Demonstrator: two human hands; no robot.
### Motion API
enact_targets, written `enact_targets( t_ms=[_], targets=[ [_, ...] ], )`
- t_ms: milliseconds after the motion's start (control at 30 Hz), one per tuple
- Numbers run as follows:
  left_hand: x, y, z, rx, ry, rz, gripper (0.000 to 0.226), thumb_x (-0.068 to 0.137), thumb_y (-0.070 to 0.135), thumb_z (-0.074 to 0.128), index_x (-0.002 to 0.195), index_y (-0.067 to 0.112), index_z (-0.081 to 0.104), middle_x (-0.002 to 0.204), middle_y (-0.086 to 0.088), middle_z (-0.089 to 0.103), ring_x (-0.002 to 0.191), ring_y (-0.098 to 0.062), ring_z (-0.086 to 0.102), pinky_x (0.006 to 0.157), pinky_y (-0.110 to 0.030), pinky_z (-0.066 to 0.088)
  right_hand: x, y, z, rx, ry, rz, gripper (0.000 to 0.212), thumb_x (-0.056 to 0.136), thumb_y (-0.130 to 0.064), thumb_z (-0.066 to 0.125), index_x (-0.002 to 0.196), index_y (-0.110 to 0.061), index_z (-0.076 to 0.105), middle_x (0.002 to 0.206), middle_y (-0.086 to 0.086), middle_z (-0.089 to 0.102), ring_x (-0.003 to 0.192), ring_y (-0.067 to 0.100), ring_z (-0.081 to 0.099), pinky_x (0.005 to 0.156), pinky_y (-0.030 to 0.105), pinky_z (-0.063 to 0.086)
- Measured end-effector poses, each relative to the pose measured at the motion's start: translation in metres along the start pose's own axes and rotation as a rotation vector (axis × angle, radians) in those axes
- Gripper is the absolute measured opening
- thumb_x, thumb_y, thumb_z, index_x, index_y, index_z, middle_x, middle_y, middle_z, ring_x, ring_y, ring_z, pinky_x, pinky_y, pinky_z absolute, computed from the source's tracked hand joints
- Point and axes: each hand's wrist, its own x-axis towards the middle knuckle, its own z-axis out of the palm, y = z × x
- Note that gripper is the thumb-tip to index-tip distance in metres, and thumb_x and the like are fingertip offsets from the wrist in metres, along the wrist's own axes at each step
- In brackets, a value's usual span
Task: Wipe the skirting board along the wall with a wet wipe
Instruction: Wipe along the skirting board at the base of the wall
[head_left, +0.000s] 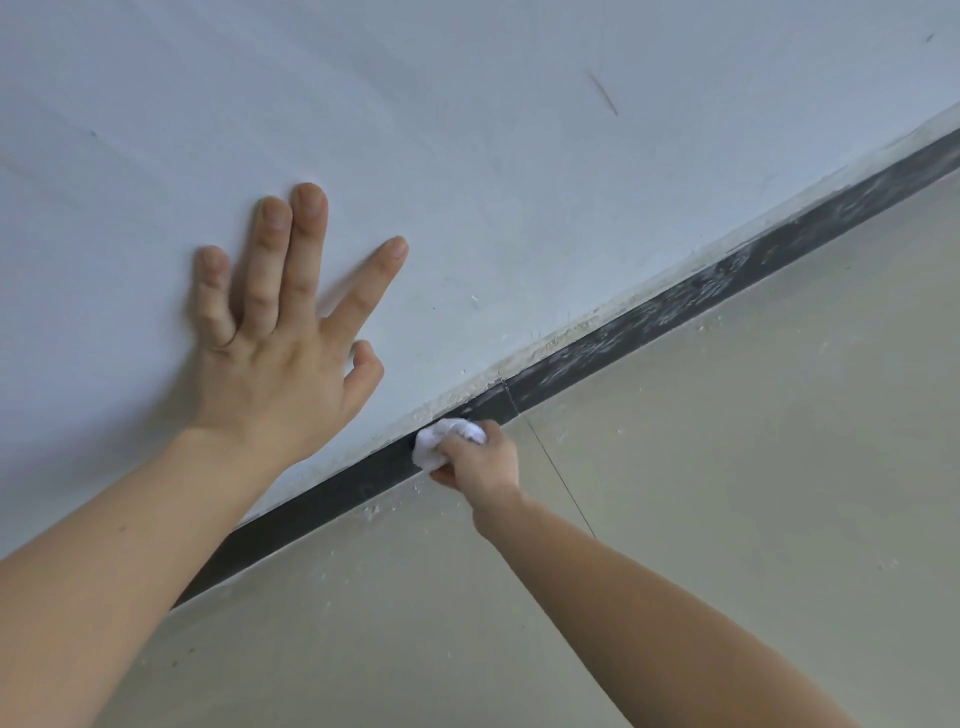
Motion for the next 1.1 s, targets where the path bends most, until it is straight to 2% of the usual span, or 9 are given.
enact_targets(
  t_ms=[133, 333, 433, 567, 700, 800, 900, 1000, 1100],
  targets=[
    [-0.001, 0.001, 0.002, -0.006, 0.001, -0.008, 0.075, 0.088, 0.035, 0.043, 0.154, 0.036, 0.007, 0.148, -0.003, -0.042, 0.137, -0.014, -0.038, 0.109, -0.038, -0.027, 0.017, -0.024, -0.021, 0.211, 0.22, -0.08, 0.009, 0.075, -0.001, 0.059, 0.076, -0.01, 0.057, 0.074, 0.009, 0.059, 0.07, 0.022, 0.057, 0.079, 0.051, 0.057],
    [0.0, 0.001, 0.002, 0.014, 0.022, 0.0, 0.075, 0.088, 0.035, 0.041, 0.154, 0.034, 0.007, 0.149, -0.005, -0.042, 0.137, -0.016, -0.038, 0.108, -0.038, -0.027, 0.035, -0.05, -0.081, 0.501, 0.458, -0.146, 0.014, 0.079, -0.001, 0.056, 0.087, -0.011, 0.06, 0.082, 0.005, 0.064, 0.077, 0.02, 0.066, 0.08, 0.037, 0.06],
    [0.0, 0.001, 0.002, 0.002, 0.006, -0.012, 0.075, 0.087, 0.035, 0.042, 0.154, 0.035, 0.006, 0.149, -0.005, -0.042, 0.137, -0.015, -0.038, 0.109, -0.039, -0.026, 0.03, -0.024, -0.072, 0.362, 0.377, -0.081, 0.016, 0.08, -0.003, 0.055, 0.089, -0.014, 0.062, 0.089, 0.008, 0.065, 0.088, 0.028, 0.067, 0.081, 0.046, 0.059],
    [0.002, 0.002, -0.002, -0.052, -0.056, -0.018, 0.078, 0.087, 0.036, 0.041, 0.153, 0.038, 0.001, 0.145, -0.001, -0.046, 0.134, -0.014, -0.042, 0.107, -0.036, -0.03, 0.02, 0.004, -0.031, 0.157, 0.028, 0.065, 0.015, 0.078, -0.005, 0.06, 0.09, -0.012, 0.062, 0.089, 0.012, 0.065, 0.086, 0.03, 0.067, 0.082, 0.046, 0.058],
    [0.001, 0.002, -0.003, -0.03, -0.046, -0.021, 0.078, 0.087, 0.035, 0.042, 0.153, 0.038, 0.002, 0.144, -0.001, -0.048, 0.133, -0.013, -0.043, 0.106, -0.036, -0.03, 0.034, -0.014, -0.03, 0.169, 0.22, -0.037, 0.014, 0.082, -0.003, 0.057, 0.079, -0.017, 0.059, 0.077, 0.005, 0.06, 0.076, 0.023, 0.061, 0.072, 0.036, 0.059],
    [0.001, 0.003, -0.002, -0.047, -0.054, -0.017, 0.077, 0.087, 0.036, 0.041, 0.153, 0.038, 0.002, 0.143, -0.001, -0.049, 0.133, -0.013, -0.044, 0.106, -0.036, -0.031, 0.052, -0.036, -0.065, 0.167, 0.335, -0.086, 0.019, 0.082, -0.003, 0.06, 0.075, -0.021, 0.059, 0.08, 0.005, 0.063, 0.079, 0.023, 0.064, 0.072, 0.037, 0.06],
    [0.002, 0.003, -0.003, -0.06, -0.075, -0.012, 0.078, 0.087, 0.036, 0.041, 0.153, 0.038, 0.001, 0.141, 0.0, -0.051, 0.132, -0.012, -0.045, 0.105, -0.035, -0.032, 0.061, -0.049, -0.095, 0.227, 0.413, -0.113, 0.016, 0.082, -0.001, 0.061, 0.085, -0.017, 0.064, 0.089, 0.007, 0.067, 0.083, 0.021, 0.067, 0.072, 0.034, 0.06],
    [0.003, 0.002, -0.004, -0.066, -0.087, -0.015, 0.079, 0.086, 0.036, 0.043, 0.153, 0.037, 0.001, 0.143, -0.001, -0.049, 0.133, -0.012, -0.044, 0.105, -0.035, -0.031, 0.056, -0.059, -0.109, 0.338, 0.587, -0.174, 0.019, 0.081, -0.003, 0.053, 0.093, -0.016, 0.061, 0.082, 0.001, 0.063, 0.074, 0.016, 0.061, 0.061, 0.024, 0.054],
    [0.003, 0.007, -0.008, -0.114, -0.051, 0.02, 0.087, 0.078, 0.032, 0.052, 0.154, 0.033, 0.01, 0.154, -0.015, -0.025, 0.139, -0.016, -0.034, 0.111, -0.039, -0.024, 0.045, -0.046, -0.1, 0.257, 0.468, -0.141, 0.018, 0.082, -0.004, 0.056, 0.096, -0.013, 0.063, 0.088, 0.007, 0.063, 0.077, 0.023, 0.062, 0.068, 0.035, 0.059]
  ],
)
